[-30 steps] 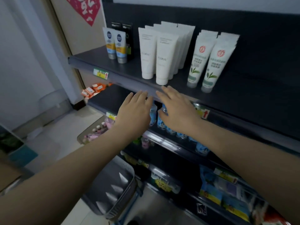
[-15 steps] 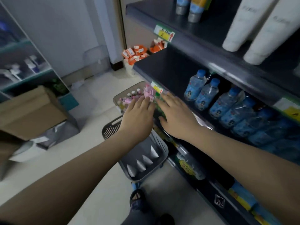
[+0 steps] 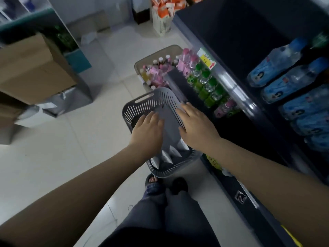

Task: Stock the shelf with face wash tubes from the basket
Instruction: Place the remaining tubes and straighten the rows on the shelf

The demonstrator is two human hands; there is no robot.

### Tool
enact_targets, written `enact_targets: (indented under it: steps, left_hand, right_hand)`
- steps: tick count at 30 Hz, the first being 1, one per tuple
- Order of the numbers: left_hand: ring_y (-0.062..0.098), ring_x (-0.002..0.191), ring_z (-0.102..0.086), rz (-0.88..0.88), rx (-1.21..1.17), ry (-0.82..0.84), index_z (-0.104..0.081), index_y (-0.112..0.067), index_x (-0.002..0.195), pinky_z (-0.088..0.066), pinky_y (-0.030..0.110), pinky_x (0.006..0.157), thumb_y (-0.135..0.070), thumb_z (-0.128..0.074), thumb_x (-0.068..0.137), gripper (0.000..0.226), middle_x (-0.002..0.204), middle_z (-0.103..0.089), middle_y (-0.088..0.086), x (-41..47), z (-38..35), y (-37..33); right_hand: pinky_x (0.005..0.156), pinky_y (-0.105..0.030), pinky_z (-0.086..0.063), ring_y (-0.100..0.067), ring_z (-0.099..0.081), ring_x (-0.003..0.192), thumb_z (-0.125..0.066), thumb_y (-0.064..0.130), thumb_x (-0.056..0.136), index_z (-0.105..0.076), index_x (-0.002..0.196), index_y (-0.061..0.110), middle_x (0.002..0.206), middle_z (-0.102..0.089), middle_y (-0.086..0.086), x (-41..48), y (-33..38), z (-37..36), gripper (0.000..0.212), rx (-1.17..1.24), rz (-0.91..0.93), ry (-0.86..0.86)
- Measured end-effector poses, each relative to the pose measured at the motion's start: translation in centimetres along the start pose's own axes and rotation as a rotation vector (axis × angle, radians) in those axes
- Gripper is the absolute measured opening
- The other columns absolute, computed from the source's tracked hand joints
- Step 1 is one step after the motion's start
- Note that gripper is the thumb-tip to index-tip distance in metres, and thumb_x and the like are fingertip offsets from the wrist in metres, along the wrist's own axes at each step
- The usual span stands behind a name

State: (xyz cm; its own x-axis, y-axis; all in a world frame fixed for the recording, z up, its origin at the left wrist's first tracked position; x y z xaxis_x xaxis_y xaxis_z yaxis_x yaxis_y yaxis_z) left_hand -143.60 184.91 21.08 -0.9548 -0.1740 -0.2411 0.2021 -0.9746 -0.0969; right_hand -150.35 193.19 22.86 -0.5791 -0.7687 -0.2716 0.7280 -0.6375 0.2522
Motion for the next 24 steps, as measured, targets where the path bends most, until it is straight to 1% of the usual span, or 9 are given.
enact_targets:
  steps: [4,7,10,12,14,16,19,22,24]
  left_hand:
    - [0.027,0.144,-0.019,0.033,-0.040,0.089,-0.032,-0.010,0.141,-0.019,0.040,0.117,-0.020,-0.042,0.091,0.052,0.152,-0.026,0.012,-0.2,-4.7,1.0]
    - [0.026,0.143,-0.021,0.039,-0.068,0.137,-0.034,-0.011,0.141,-0.020,0.039,0.117,-0.020,-0.046,0.090,0.053,0.149,-0.030,0.010,0.0,-7.7,0.9]
    - [0.025,0.140,-0.027,0.013,-0.081,0.173,-0.040,-0.013,0.137,-0.022,0.037,0.116,-0.016,-0.049,0.086,0.052,0.143,-0.038,0.008,0.3,-10.6,0.0]
    - [0.025,0.137,-0.031,0.009,-0.102,0.190,-0.042,-0.013,0.135,-0.023,0.037,0.115,-0.016,-0.049,0.086,0.050,0.141,-0.041,0.007,0.8,-12.3,-0.7]
    - [0.025,0.134,-0.036,0.001,-0.116,0.207,-0.045,-0.013,0.133,-0.025,0.036,0.113,-0.015,-0.049,0.085,0.047,0.138,-0.045,0.008,1.4,-13.9,-1.4]
    - [0.026,0.130,-0.040,-0.020,-0.127,0.246,-0.048,-0.012,0.130,-0.028,0.036,0.111,-0.014,-0.049,0.083,0.047,0.136,-0.047,0.008,2.1,-15.8,-2.3]
    - [0.025,0.126,-0.042,-0.041,-0.142,0.290,-0.048,-0.012,0.128,-0.031,0.034,0.109,-0.014,-0.048,0.082,0.047,0.134,-0.047,0.007,3.1,-18.3,-3.2]
    - [0.023,0.124,-0.044,-0.027,-0.163,0.301,-0.046,-0.013,0.129,-0.032,0.032,0.107,-0.014,-0.047,0.084,0.044,0.132,-0.048,0.005,4.3,-20.1,-3.6]
    - [0.022,0.121,-0.047,-0.024,-0.181,0.301,-0.047,-0.013,0.127,-0.035,0.031,0.102,-0.013,-0.047,0.087,0.041,0.129,-0.051,0.004,5.1,-20.8,-4.0]
  right_hand:
    - [0.116,-0.035,-0.020,-0.021,-0.011,0.147,-0.045,0.023,0.097,-0.024,0.150,0.012,0.159,-0.016,-0.006,0.9,-1.5,-4.6,0.058,0.038,-0.039,0.112]
    - [0.111,-0.034,-0.029,-0.023,-0.022,0.143,-0.045,0.022,0.096,-0.027,0.147,0.009,0.156,-0.021,-0.005,1.4,-3.7,-7.7,0.056,0.098,-0.143,0.182]
    - [0.094,-0.035,-0.041,-0.027,-0.044,0.124,-0.049,0.017,0.093,-0.040,0.132,0.003,0.138,-0.041,-0.010,1.7,-6.2,-10.8,0.042,0.141,-0.219,0.199]
    - [0.084,-0.033,-0.042,-0.026,-0.050,0.110,-0.050,0.013,0.090,-0.045,0.118,0.004,0.122,-0.049,-0.010,1.7,-7.5,-13.0,0.029,0.199,-0.251,0.217]
    - [0.085,-0.033,-0.043,-0.026,-0.051,0.107,-0.049,0.010,0.090,-0.047,0.114,0.004,0.118,-0.051,-0.011,1.8,-8.5,-15.1,0.026,0.238,-0.264,0.236]
    - [0.087,-0.034,-0.043,-0.027,-0.051,0.109,-0.048,0.010,0.090,-0.047,0.116,0.004,0.119,-0.051,-0.011,2.0,-9.3,-16.9,0.027,0.246,-0.265,0.255]
    - [0.088,-0.032,-0.039,-0.027,-0.049,0.115,-0.047,0.011,0.092,-0.046,0.123,0.004,0.126,-0.050,-0.012,2.4,-10.0,-19.4,0.033,0.223,-0.275,0.294]
    - [0.086,-0.029,-0.037,-0.028,-0.050,0.115,-0.046,0.012,0.094,-0.047,0.122,0.003,0.127,-0.052,-0.012,2.7,-10.8,-21.7,0.030,0.211,-0.304,0.330]
    - [0.088,-0.034,-0.042,-0.029,-0.053,0.112,-0.046,0.014,0.094,-0.050,0.118,0.003,0.124,-0.054,-0.013,3.0,-11.4,-22.8,0.027,0.183,-0.325,0.339]
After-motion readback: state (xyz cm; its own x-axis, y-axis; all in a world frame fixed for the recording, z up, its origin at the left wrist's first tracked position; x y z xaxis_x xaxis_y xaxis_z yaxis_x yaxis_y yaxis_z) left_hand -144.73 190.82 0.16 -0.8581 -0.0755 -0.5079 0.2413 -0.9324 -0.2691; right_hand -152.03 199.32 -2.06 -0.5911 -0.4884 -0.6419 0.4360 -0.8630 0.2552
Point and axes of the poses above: each hand's wrist, its own x-axis towards the middle knuckle, its own z-axis out of the back of the hand, y = z × x, the point moved 9 cm from there along x, towards the middle knuckle
